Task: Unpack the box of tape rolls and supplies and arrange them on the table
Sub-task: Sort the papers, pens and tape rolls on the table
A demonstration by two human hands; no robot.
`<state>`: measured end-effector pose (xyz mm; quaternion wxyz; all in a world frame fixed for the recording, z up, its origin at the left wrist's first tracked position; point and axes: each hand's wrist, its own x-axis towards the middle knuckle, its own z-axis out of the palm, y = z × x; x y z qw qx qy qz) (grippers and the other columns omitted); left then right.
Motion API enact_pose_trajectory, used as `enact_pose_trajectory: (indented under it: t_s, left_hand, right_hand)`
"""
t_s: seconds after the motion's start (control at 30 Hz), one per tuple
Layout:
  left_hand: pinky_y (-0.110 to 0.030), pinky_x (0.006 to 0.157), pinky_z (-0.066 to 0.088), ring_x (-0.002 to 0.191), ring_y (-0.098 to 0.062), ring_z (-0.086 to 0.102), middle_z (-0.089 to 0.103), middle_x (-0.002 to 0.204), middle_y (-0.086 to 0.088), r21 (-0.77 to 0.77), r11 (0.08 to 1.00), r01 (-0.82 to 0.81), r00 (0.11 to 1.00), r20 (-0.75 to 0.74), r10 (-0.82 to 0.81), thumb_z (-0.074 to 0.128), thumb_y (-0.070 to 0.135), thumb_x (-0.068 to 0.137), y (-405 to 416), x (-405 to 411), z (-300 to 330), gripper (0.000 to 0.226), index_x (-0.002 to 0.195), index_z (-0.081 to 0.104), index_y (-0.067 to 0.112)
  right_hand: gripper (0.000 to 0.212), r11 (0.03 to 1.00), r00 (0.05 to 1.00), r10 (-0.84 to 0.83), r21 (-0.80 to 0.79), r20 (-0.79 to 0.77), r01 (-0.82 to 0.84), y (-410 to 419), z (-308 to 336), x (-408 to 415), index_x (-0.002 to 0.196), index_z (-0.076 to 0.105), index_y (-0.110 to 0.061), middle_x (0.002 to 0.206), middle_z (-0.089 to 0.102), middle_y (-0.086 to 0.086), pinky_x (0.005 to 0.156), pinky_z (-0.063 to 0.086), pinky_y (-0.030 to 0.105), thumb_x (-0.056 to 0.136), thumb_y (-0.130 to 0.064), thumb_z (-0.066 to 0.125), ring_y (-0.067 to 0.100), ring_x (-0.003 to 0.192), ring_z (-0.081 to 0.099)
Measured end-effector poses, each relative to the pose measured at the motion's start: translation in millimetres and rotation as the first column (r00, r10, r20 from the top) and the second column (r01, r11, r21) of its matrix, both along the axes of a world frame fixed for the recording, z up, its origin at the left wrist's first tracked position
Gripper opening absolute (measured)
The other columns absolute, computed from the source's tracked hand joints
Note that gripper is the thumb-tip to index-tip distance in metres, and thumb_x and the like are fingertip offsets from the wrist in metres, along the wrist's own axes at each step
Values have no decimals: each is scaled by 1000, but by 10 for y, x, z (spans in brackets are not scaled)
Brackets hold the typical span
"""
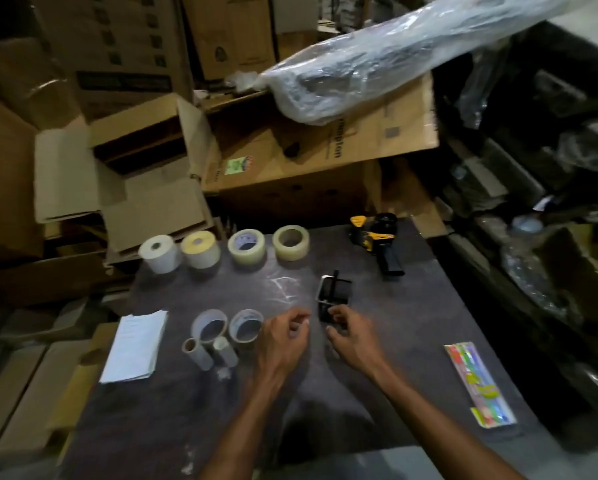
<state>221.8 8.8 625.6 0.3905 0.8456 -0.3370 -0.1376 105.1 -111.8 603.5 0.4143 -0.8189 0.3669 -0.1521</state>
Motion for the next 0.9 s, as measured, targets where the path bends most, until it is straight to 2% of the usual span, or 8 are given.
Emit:
enact_pose_trajectory:
  t_s: [0.13,0.27,0.33,0.43,0.53,0.63,0.73,0.9]
  left_hand:
    - [-27,76,57,80,-6,69,74,89,9,85,992,95,994,-53,-91,61,40,85,-542,-649,-255,23,106,69,36]
    - [-28,84,54,96,-14,68,74,102,3,176,966,190,981,-67,-181,63,38,88,-944,-1174,-478,27,112,71,28]
    - [-31,90,53,101,-16,66,73,105,2,224,939,261,963,-125,-238,63,37,86,-1081,-1357,-615,31,115,70,27]
    - [-36,96,51,108,-20,64,70,115,0,273,895,352,930,-208,-302,59,40,82,-1191,-1530,-840,40,119,66,26]
    - [-35,102,46,116,-20,58,64,124,0,348,846,403,914,-200,-353,56,43,82,-1222,-1618,-1006,46,125,61,28]
    - [-34,105,44,120,-19,55,61,129,1,383,826,413,911,-172,-376,51,49,80,-1222,-1635,-1150,52,127,59,29]
    - [-33,104,44,120,-19,55,60,129,1,361,828,428,904,-165,-396,50,49,79,-1220,-1605,-1177,55,130,57,30]
    - [-31,96,50,105,-13,61,62,114,5,186,869,459,879,-234,-415,57,46,80,-1133,-1538,-1108,61,139,46,34]
  right_hand:
    - [43,997,995,-65,32,-79,68,-491,-259,-710,115,64,-19,111,69,4,92,52,37,76,-36,60,23,103,64]
    - [40,991,985,-122,36,-126,127,-822,-485,-1262,114,66,-12,110,70,9,92,50,36,77,-28,66,27,104,65]
    - [41,985,972,-170,-1,-160,172,-933,-578,-1505,113,67,-10,109,70,12,93,49,36,76,-27,66,29,104,65]
    - [48,976,937,-210,-122,-279,182,-1027,-694,-1825,108,66,-17,109,66,8,93,47,38,70,-43,53,32,107,59]
    - [48,953,843,-291,-211,-452,216,-1032,-649,-2044,121,57,-25,127,50,8,99,40,43,76,-42,61,33,118,44]
    - [67,959,778,-280,-199,-562,201,-1017,-684,-2135,138,41,-26,137,39,11,104,35,45,77,-45,63,35,127,36]
    - [74,965,789,-261,-164,-556,204,-994,-698,-2157,142,37,-26,136,40,12,102,37,43,74,-41,63,35,124,38]
    - [78,980,836,-196,-134,-512,148,-956,-659,-2045,145,35,-19,125,46,15,93,44,39,71,-26,61,37,111,47]
